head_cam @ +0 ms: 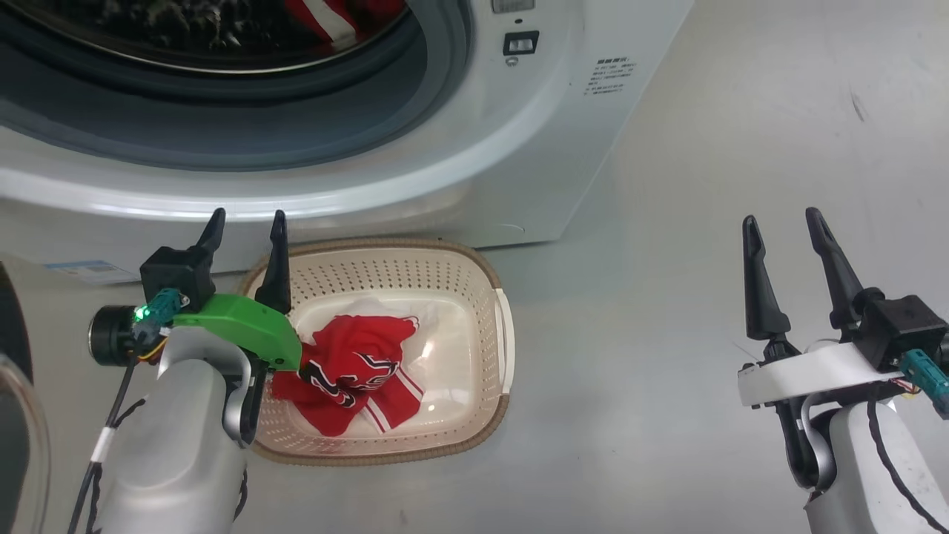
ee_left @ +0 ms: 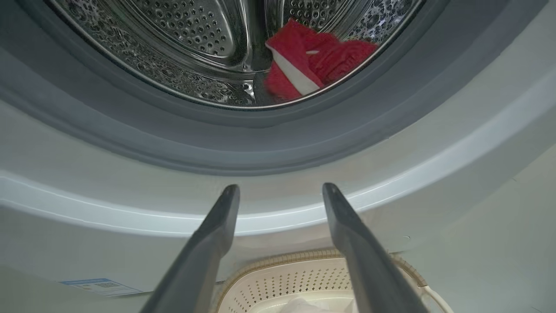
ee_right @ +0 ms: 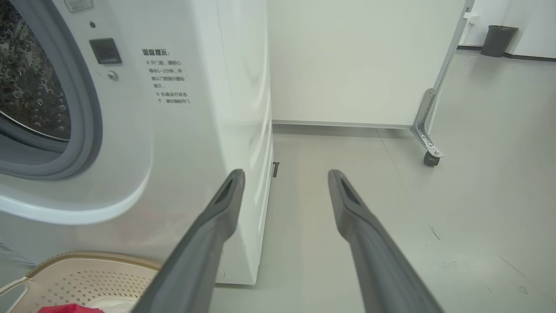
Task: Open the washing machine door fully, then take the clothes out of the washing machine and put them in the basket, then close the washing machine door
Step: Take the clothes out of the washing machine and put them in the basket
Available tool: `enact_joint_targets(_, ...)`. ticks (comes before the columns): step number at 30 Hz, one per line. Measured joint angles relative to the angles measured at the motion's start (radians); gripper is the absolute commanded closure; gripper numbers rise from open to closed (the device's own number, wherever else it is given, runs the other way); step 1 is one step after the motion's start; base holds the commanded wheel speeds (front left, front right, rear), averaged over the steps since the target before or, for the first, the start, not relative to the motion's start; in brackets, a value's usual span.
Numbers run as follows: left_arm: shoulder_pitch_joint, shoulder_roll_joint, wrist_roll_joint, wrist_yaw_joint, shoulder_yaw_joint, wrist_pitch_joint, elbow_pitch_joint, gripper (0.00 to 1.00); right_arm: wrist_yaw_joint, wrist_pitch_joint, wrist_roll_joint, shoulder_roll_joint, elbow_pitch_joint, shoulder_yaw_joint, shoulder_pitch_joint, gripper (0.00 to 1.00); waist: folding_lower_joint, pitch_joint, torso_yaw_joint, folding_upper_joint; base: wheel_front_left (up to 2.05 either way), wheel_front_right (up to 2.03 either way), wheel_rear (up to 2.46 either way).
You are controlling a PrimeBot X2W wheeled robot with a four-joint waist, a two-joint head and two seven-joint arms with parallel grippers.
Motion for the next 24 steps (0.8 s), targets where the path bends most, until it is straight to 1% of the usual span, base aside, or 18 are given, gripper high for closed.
enact_joint_targets(6,0.082,0.001,0.025,0.012,0.028,0.000,-0.119,0.00,0.000,0.000,-0.010,-0.001,0.019,0.001,0.049,0.00,0.0000,-0.086,0.026,0.0000,0.00,0.00,0.00)
enact_joint_targets(13,0.164,0.004,0.059,0.021,0.036,0.000,-0.233,0.00,0.000,0.000,-0.013,-0.001,0.021,-0.001,0.106,0.00,0.0000,-0.179,0.052,0.0000,0.00,0.00,0.00)
enact_joint_targets(14,0.175,0.005,0.061,0.028,0.037,0.000,-0.248,0.00,-0.001,0.000,-0.013,0.000,0.021,-0.001,0.111,0.00,0.0000,-0.190,0.056,0.0000,0.00,0.00,0.00)
enact_joint_targets(24,0.297,0.007,0.071,0.040,0.046,0.000,-0.357,0.00,-0.003,0.000,-0.014,0.003,0.020,0.002,0.162,0.00,0.0000,-0.275,0.084,0.0000,0.00,0.00,0.00)
